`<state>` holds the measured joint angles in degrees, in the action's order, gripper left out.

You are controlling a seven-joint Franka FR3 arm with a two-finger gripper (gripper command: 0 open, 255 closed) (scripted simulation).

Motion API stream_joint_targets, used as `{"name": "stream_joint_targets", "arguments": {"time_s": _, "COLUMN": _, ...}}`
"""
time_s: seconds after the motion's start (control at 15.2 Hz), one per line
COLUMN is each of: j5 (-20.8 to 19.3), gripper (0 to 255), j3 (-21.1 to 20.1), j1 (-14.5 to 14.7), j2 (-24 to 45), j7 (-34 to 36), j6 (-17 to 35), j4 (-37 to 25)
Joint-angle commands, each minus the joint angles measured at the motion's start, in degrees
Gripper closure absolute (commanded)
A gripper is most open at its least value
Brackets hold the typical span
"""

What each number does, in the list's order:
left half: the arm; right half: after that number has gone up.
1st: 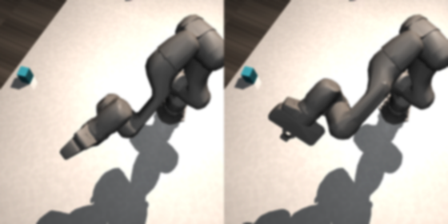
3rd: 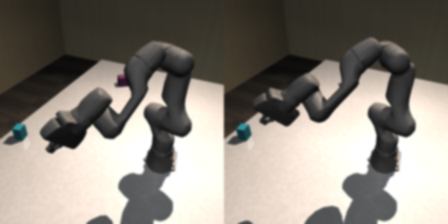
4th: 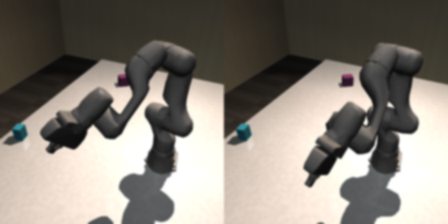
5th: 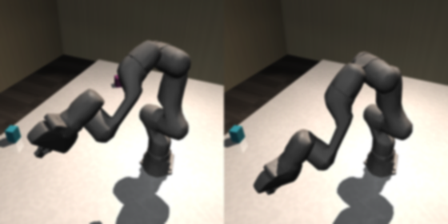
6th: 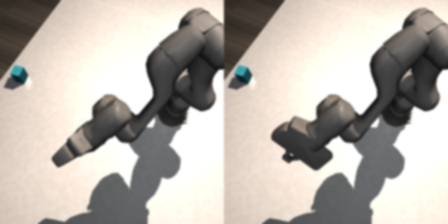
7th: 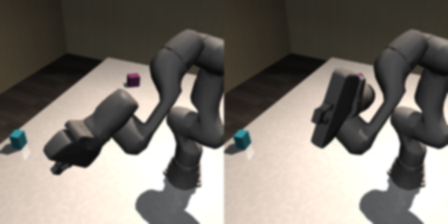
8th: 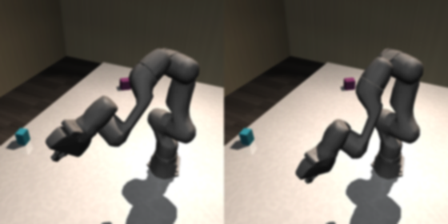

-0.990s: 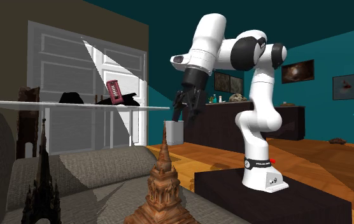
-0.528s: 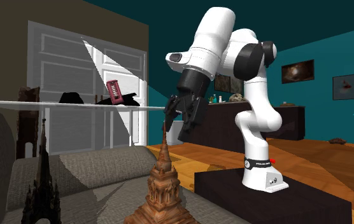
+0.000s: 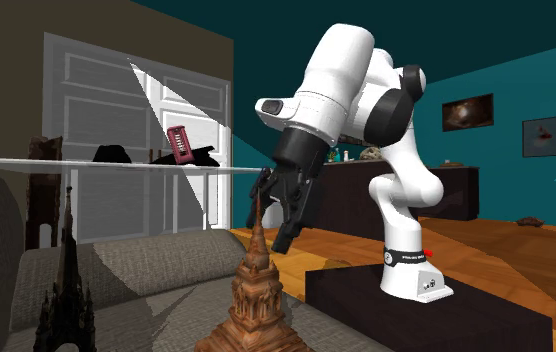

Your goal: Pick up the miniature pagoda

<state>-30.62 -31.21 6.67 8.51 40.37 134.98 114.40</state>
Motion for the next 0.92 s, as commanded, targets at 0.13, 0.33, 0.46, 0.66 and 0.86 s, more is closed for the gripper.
{"name": "stream_joint_targets", "arguments": {"time_s": 0.13, "j5": -1.36, "gripper": 0, "j3": 0.30, "j1": 0.13, "j2": 0.71, "j7": 1.34, "j6": 1.59, "j4": 1.21}}
{"name": "stream_joint_targets", "arguments": {"time_s": 0.33, "j5": -1.40, "gripper": 255, "j3": 0.32, "j1": 0.14, "j2": 0.81, "j7": 1.32, "j6": 1.52, "j4": 1.06}}
{"name": "stream_joint_targets", "arguments": {"time_s": 0.46, "j5": -1.39, "gripper": 255, "j3": 0.32, "j1": 0.14, "j2": 0.80, "j7": 1.32, "j6": 1.53, "j4": 1.07}}
{"name": "stream_joint_targets", "arguments": {"time_s": 0.66, "j5": -1.41, "gripper": 255, "j3": 0.30, "j1": 0.18, "j2": 0.85, "j7": 1.35, "j6": 1.45, "j4": 0.97}}
{"name": "stream_joint_targets", "arguments": {"time_s": 0.86, "j5": -0.78, "gripper": 255, "j3": 0.17, "j1": 0.04, "j2": 0.31, "j7": 0.80, "j6": 1.06, "j4": 0.91}}
